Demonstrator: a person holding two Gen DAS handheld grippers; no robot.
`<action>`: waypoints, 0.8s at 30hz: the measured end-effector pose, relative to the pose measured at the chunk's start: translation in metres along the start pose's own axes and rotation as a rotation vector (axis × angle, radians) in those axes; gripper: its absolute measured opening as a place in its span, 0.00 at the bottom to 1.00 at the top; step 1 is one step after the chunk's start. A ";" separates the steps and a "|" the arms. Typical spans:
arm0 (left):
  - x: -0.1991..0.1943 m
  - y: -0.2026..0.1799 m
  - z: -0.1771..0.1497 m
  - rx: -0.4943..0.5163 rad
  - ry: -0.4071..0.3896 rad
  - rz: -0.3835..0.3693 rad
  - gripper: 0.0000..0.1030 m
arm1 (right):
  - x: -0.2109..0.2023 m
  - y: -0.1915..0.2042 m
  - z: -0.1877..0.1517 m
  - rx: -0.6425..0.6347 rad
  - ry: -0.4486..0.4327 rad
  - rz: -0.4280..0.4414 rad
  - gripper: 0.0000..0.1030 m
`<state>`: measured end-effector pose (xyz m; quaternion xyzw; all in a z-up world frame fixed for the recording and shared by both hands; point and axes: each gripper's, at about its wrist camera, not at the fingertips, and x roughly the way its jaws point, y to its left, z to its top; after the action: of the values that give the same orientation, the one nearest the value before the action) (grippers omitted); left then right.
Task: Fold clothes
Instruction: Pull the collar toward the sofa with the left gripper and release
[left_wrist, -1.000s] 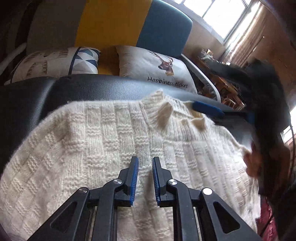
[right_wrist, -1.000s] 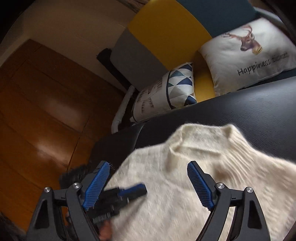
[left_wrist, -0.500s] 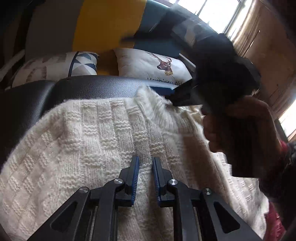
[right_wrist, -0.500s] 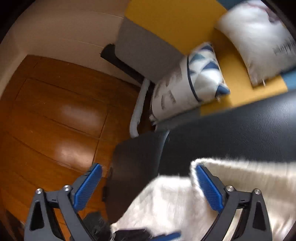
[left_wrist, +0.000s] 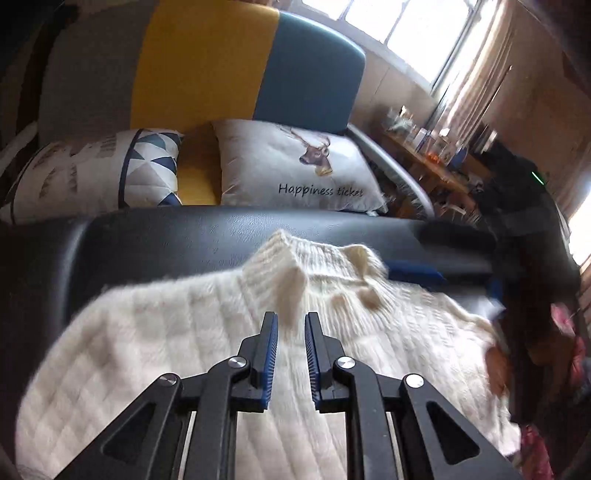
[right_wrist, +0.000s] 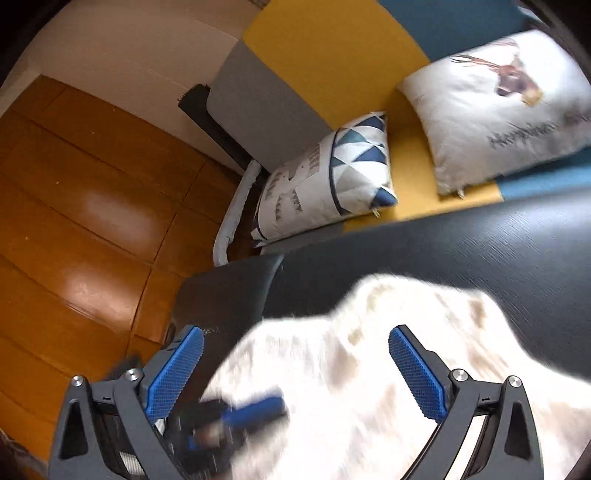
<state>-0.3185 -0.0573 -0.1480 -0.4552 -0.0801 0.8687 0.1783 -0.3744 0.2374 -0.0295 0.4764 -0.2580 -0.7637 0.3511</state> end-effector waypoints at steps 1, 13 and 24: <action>0.012 0.001 0.004 -0.006 0.028 0.029 0.14 | -0.010 -0.006 -0.005 0.008 -0.003 -0.011 0.99; -0.060 0.039 -0.039 -0.239 -0.033 -0.034 0.15 | -0.039 -0.046 -0.041 0.056 -0.052 -0.183 1.00; -0.306 0.159 -0.238 -0.493 -0.211 0.383 0.17 | -0.021 0.042 -0.154 -0.195 0.031 -0.173 1.00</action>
<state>-0.0012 -0.3267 -0.0991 -0.3987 -0.2189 0.8833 -0.1134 -0.2161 0.2186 -0.0514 0.4724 -0.1352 -0.8050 0.3325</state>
